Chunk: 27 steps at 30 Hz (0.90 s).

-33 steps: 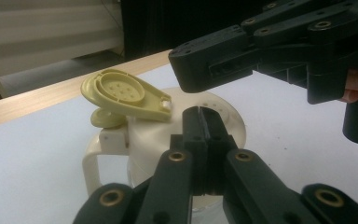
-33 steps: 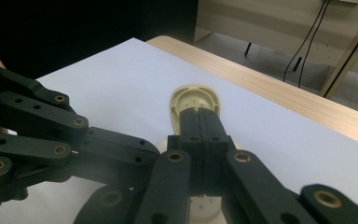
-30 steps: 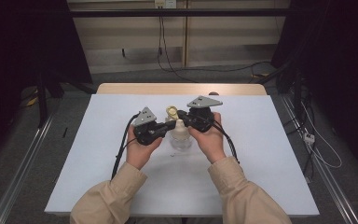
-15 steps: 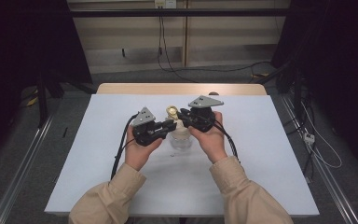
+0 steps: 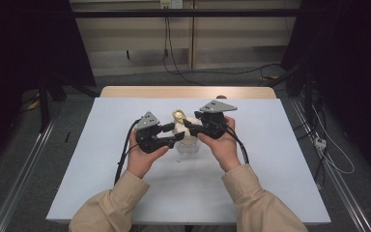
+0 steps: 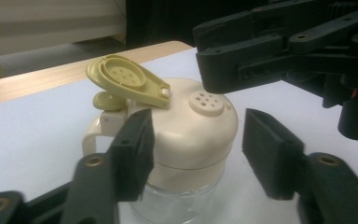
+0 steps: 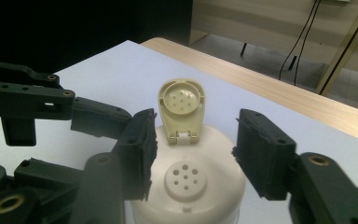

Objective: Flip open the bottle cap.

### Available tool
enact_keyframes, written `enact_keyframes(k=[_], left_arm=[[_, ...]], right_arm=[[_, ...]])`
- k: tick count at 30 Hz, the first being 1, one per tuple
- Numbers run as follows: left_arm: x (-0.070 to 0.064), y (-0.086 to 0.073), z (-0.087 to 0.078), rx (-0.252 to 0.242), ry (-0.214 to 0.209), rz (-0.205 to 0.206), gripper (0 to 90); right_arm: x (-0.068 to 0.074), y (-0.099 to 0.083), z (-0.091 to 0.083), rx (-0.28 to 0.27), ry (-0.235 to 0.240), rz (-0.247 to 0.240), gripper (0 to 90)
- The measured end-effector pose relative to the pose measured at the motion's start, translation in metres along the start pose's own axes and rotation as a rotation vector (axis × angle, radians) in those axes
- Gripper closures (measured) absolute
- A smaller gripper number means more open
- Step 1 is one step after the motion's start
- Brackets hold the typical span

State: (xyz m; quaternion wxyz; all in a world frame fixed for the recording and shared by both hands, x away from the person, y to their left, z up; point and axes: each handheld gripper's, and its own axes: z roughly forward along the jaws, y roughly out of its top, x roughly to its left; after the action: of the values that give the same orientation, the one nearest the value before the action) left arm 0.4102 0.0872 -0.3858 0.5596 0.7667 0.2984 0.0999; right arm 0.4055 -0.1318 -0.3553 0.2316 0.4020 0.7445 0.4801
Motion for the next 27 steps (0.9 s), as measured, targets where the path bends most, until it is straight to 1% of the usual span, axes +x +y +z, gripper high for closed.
enact_keyframes(k=[3, 6, 8, 10, 11, 13, 16, 17, 20, 22, 23, 24, 25, 27], left_arm=[[0.0, 0.001, -0.001, 0.001, -0.004, 0.001, 36.9], [-0.001, 0.001, -0.002, 0.001, -0.014, -0.004, 30.6], [-0.001, 0.001, -0.003, -0.001, -0.013, 0.004, 26.8], [-0.001, 0.002, -0.005, -0.01, -0.016, 0.006, 23.8], [-0.001, 0.002, -0.005, -0.01, -0.022, 0.009, 22.8], [-0.002, 0.003, -0.007, -0.009, -0.016, 0.018, 21.1], [-0.002, 0.003, -0.008, -0.003, -0.025, 0.024, 18.4], [-0.003, 0.002, -0.009, 0.002, -0.019, 0.027, 17.4], [-0.003, 0.002, -0.011, 0.013, -0.023, 0.033, 14.5], [-0.002, 0.001, -0.013, -0.005, -0.03, 0.025, 13.4], [-0.001, 0.0, -0.015, -0.006, -0.029, 0.024, 13.4], [0.0, -0.001, -0.015, -0.004, -0.032, 0.02, 13.0], [0.0, -0.002, -0.016, 0.004, -0.025, 0.023, 11.9], [0.002, -0.005, -0.017, 0.013, -0.03, 0.025, 9.7]], right_arm=[[0.0, 0.0, -0.003, -0.002, -0.013, -0.002, 40.6], [-0.002, -0.001, -0.005, -0.007, -0.012, 0.007, 37.0], [-0.002, -0.002, -0.007, -0.004, -0.008, 0.014, 34.6], [-0.002, -0.004, -0.008, -0.001, -0.001, 0.009, 32.3], [-0.001, -0.006, -0.009, 0.003, 0.004, 0.006, 30.8], [-0.001, -0.009, -0.011, 0.006, 0.005, 0.004, 28.7], [-0.002, -0.012, -0.014, 0.007, 0.013, 0.012, 26.3], [-0.002, -0.013, -0.015, 0.008, 0.015, 0.016, 25.9], [-0.004, -0.015, -0.018, 0.008, 0.013, 0.023, 23.7], [-0.006, -0.016, -0.02, 0.0, 0.02, 0.025, 22.3], [-0.006, -0.017, -0.021, -0.003, 0.022, 0.028, 22.0], [-0.007, -0.018, -0.023, -0.006, 0.022, 0.026, 21.8], [-0.007, -0.019, -0.024, -0.007, 0.022, 0.026, 21.3], [-0.006, -0.022, -0.027, -0.007, 0.026, 0.021, 20.1]])
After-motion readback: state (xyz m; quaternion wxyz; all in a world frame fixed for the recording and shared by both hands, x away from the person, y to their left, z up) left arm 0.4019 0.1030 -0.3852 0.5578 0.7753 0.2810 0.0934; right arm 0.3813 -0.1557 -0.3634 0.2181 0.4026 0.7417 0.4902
